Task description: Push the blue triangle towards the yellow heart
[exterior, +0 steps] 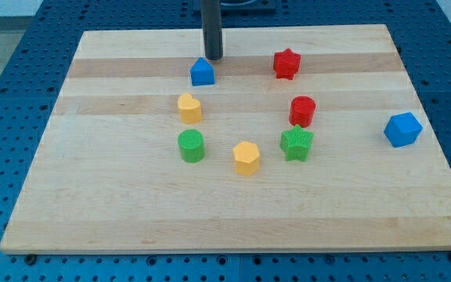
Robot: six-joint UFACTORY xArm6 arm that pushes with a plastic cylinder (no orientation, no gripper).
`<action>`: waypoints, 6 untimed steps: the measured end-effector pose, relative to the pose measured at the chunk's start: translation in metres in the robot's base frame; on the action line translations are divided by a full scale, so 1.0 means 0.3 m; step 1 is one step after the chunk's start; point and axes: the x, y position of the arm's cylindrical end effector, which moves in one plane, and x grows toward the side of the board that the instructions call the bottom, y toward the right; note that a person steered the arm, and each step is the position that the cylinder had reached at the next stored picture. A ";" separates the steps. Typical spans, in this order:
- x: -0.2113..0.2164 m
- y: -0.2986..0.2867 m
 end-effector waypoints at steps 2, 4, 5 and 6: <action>0.117 -0.001; 0.213 -0.002; 0.240 -0.002; 0.286 -0.002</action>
